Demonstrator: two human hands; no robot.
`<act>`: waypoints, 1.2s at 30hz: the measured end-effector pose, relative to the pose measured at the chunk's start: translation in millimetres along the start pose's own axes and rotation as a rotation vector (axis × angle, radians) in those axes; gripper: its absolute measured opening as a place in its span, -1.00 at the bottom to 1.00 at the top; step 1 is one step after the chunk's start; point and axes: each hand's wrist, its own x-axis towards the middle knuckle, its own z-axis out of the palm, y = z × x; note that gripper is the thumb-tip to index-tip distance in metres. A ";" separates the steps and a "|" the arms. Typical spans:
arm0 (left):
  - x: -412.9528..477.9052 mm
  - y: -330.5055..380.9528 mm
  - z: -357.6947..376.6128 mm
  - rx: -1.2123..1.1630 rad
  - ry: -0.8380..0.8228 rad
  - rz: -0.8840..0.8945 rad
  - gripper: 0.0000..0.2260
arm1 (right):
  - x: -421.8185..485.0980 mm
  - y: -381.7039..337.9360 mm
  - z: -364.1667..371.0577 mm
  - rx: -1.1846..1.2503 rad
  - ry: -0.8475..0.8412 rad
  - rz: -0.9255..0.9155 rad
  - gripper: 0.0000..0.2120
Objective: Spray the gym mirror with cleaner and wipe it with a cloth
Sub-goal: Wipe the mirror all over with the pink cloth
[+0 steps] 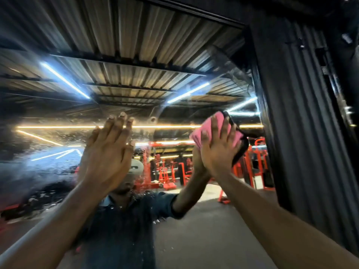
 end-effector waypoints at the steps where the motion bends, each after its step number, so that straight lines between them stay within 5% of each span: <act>1: -0.8 -3.8 -1.2 -0.002 -0.002 0.010 -0.44 | 16.7 -25.0 2.0 0.019 -0.004 -0.029 -0.33; 6: -15.2 -30.2 -14.2 -0.004 0.073 -0.086 -0.47 | -51.5 -109.0 5.3 0.026 -0.103 -0.492 -0.36; 10: -26.1 -47.5 -16.3 0.016 0.065 -0.139 -0.48 | -153.0 -57.1 0.5 0.016 -0.255 -0.710 -0.39; 13: -27.3 -50.9 -16.2 0.021 0.047 -0.113 -0.47 | -129.9 -20.6 2.0 -0.026 -0.192 -0.619 -0.37; 18: -26.3 -54.6 -12.9 0.022 0.043 -0.097 -0.44 | 4.8 -70.9 10.3 -0.028 0.007 -0.122 -0.31; 23: -25.4 -56.9 -9.1 0.054 0.106 -0.090 -0.47 | -7.3 -150.2 11.5 -0.015 -0.067 -0.374 -0.31; 29: -24.5 -60.4 -7.6 0.050 0.145 -0.066 -0.49 | -182.0 -45.1 1.0 -0.040 -0.282 -0.788 -0.36; 31: -24.4 -62.2 -10.7 0.051 0.131 -0.056 -0.49 | -183.8 -6.1 -1.6 -0.059 -0.293 -0.775 -0.37; 36: -29.2 -69.1 -28.9 -0.014 0.155 -0.024 -0.46 | -61.9 -32.1 4.2 -0.086 -0.088 -0.337 -0.34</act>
